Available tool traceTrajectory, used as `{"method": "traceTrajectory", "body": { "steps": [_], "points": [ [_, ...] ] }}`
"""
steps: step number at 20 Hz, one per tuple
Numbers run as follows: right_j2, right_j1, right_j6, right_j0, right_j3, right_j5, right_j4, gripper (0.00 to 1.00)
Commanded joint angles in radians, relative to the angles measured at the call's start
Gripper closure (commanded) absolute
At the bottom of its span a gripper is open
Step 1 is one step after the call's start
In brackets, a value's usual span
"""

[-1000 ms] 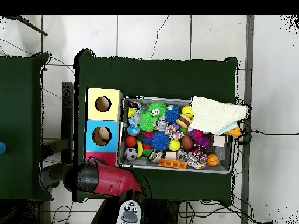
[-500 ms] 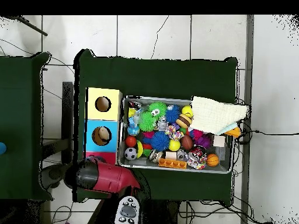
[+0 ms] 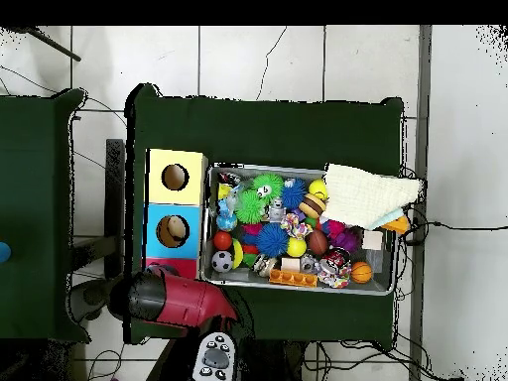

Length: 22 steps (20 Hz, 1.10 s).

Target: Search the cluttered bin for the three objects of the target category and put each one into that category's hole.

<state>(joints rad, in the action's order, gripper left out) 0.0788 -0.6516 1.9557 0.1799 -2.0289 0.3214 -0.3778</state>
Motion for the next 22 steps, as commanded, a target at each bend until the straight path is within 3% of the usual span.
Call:
{"method": "traceTrajectory", "body": {
  "steps": [1, 16, 22],
  "points": [
    [-0.021, 0.025, 0.227, 0.004, 0.085, 0.024, -0.056, 1.0],
    [-0.02, 0.001, 0.209, -0.014, 0.084, 0.071, -0.046, 1.0],
    [-0.03, 0.0, 0.209, -0.016, 0.072, 0.048, -0.05, 1.0]
  ]
}}
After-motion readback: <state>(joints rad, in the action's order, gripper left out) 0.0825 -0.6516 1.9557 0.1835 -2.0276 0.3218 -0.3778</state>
